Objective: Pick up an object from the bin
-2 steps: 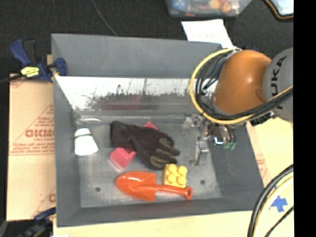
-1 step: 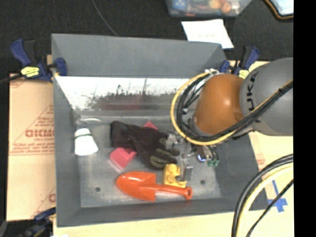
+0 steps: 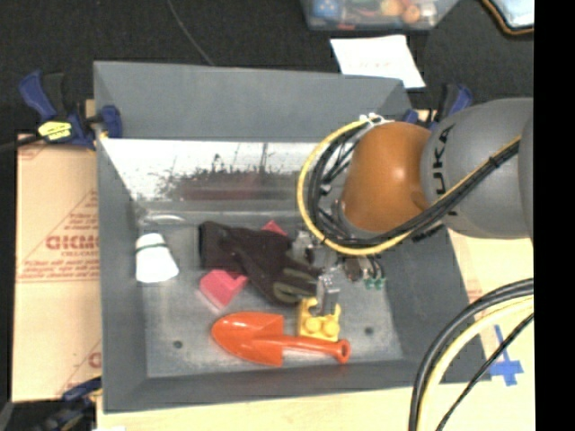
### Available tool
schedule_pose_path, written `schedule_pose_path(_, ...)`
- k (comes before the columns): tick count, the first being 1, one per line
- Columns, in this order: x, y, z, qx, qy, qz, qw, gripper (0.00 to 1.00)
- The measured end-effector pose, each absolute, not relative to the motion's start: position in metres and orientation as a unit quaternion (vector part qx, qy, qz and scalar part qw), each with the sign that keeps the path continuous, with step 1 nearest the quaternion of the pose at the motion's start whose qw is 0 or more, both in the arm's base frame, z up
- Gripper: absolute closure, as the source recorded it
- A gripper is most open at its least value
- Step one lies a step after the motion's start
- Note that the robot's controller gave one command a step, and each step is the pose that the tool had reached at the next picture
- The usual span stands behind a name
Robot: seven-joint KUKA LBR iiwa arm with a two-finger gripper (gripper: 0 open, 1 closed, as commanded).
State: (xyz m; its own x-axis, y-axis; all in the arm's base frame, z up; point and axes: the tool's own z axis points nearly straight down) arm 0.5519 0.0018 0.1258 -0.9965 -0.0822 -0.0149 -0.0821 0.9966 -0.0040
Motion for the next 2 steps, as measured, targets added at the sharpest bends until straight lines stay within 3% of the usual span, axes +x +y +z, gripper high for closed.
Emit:
schedule_pose_path(1,0.507,-0.015,0.108,-0.071,0.997,-0.002,0.003,0.00)
schedule_pose_path(2,0.557,0.027,0.121,-0.041,0.999,-0.001,0.011,0.00)
